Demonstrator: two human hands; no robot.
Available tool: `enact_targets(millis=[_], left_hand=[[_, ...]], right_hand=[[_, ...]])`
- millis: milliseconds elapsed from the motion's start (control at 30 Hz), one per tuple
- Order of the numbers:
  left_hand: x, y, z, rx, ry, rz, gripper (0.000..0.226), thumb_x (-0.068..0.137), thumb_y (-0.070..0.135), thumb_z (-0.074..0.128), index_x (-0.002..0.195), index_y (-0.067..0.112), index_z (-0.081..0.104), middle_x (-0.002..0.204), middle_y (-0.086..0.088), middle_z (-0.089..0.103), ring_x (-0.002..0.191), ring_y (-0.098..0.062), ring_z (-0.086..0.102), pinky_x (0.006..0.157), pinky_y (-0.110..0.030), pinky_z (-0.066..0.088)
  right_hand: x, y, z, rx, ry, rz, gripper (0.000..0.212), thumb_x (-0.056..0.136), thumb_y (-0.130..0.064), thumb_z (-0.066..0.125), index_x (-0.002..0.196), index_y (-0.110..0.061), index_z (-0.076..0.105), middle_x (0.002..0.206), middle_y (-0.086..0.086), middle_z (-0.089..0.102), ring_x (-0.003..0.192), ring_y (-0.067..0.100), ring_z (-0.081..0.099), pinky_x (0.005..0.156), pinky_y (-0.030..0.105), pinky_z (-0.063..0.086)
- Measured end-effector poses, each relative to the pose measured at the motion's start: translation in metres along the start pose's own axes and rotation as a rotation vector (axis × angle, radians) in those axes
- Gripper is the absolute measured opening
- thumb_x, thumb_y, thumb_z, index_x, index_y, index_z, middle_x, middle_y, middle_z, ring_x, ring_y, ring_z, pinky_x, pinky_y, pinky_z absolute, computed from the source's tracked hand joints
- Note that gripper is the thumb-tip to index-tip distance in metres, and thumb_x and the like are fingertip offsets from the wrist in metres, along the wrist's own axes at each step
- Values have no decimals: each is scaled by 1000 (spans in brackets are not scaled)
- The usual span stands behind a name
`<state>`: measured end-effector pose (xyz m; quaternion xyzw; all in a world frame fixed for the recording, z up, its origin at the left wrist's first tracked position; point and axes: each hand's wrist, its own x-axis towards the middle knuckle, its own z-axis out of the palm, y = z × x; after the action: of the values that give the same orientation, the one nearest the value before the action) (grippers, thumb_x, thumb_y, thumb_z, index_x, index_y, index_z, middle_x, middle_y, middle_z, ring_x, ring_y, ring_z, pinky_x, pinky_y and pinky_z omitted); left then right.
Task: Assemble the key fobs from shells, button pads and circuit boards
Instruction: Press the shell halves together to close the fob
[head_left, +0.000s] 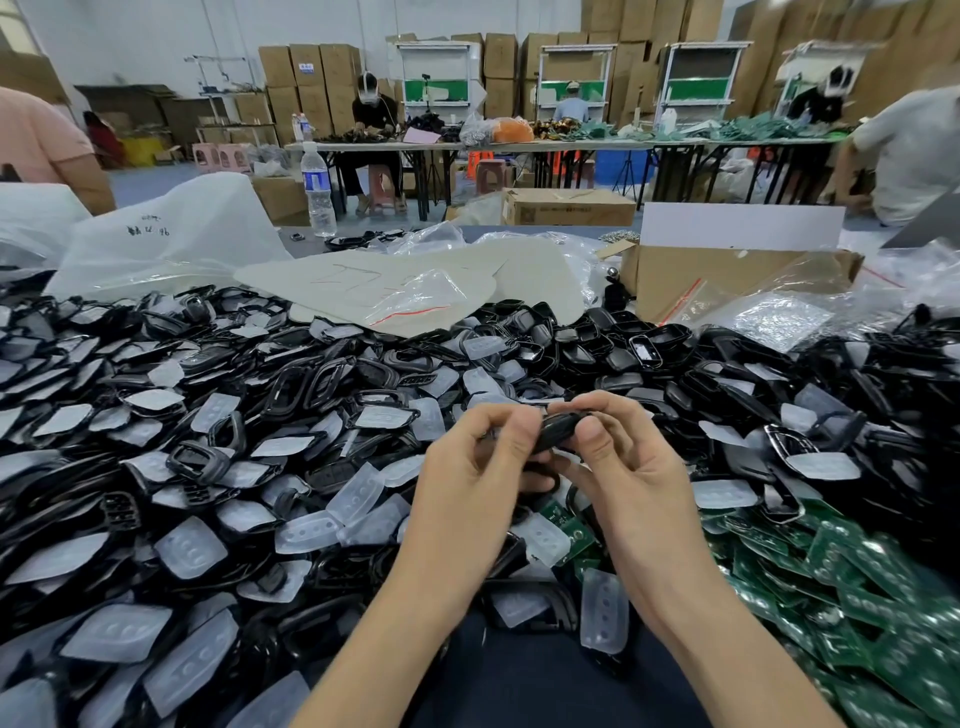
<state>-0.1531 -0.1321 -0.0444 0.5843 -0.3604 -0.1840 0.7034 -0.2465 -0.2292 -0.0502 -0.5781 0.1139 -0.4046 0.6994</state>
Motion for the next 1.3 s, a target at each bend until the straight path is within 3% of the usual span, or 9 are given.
enact_targets(millis=[33, 100, 167, 267, 400, 567, 967, 1133, 1300], left_hand=[[-2, 1, 2, 85, 4, 79, 10, 94, 41, 65, 98, 36, 72, 99, 2, 74, 87, -16, 73, 76, -28, 60], [-4, 0, 6, 287, 25, 239, 18, 94, 27, 69, 101, 44, 68, 107, 15, 68, 100, -7, 67, 79, -15, 53], [-3, -1, 8, 378, 98, 333, 20, 93, 21, 69, 105, 37, 71, 109, 20, 64, 105, -3, 64, 80, -9, 48], [-4, -3, 7, 408, 203, 410, 19, 90, 22, 68, 107, 21, 77, 103, 18, 65, 99, -3, 64, 81, -10, 47], [-4, -2, 6, 453, 267, 482, 21, 92, 16, 66, 109, 18, 77, 94, 13, 65, 87, -5, 65, 76, -13, 49], [-4, -3, 3, 458, 279, 481, 34, 87, -10, 69, 108, 16, 78, 92, 11, 67, 84, -2, 66, 76, -8, 48], [-4, -1, 4, 499, 186, 508, 20, 93, 21, 67, 112, 21, 73, 106, 19, 62, 102, 2, 61, 85, -6, 43], [-3, -6, 2, 533, 235, 502, 19, 94, 21, 66, 110, 20, 75, 102, 12, 61, 100, -15, 63, 83, -21, 51], [-3, -7, 1, 572, 282, 545, 30, 90, 4, 67, 110, 26, 74, 95, 16, 56, 92, -17, 59, 79, -18, 47]], right_hand=[[0, 0, -1, 19, 21, -7, 11, 86, -37, 67, 94, -35, 74, 103, 1, 75, 101, 17, 71, 85, 26, 58], [1, -1, -2, 36, 57, -16, 10, 84, -36, 66, 91, -36, 73, 98, -2, 75, 99, 15, 71, 83, 25, 58], [0, -1, -1, 38, 61, -28, 10, 83, -38, 66, 91, -36, 73, 97, -3, 74, 100, 16, 71, 84, 25, 57], [-2, 0, 1, 57, 52, -48, 11, 82, -38, 68, 91, -34, 72, 98, 0, 74, 104, 20, 70, 87, 26, 57], [-3, -1, 3, 62, 45, -45, 10, 82, -37, 69, 90, -34, 72, 99, 2, 75, 103, 21, 71, 88, 26, 57], [-4, 0, 5, 50, 51, -40, 10, 81, -38, 70, 90, -34, 72, 98, 1, 75, 101, 20, 71, 87, 25, 57], [-4, -4, 3, -33, 69, -76, 9, 84, -38, 71, 92, -37, 72, 104, 2, 76, 103, 20, 72, 87, 23, 56], [-6, -4, 5, -87, 63, -71, 16, 80, -44, 73, 94, -37, 73, 106, 2, 75, 104, 23, 72, 88, 26, 57], [-6, -4, 11, 280, 17, 109, 27, 92, -39, 58, 100, -18, 75, 110, 13, 74, 106, 24, 71, 89, 30, 57]])
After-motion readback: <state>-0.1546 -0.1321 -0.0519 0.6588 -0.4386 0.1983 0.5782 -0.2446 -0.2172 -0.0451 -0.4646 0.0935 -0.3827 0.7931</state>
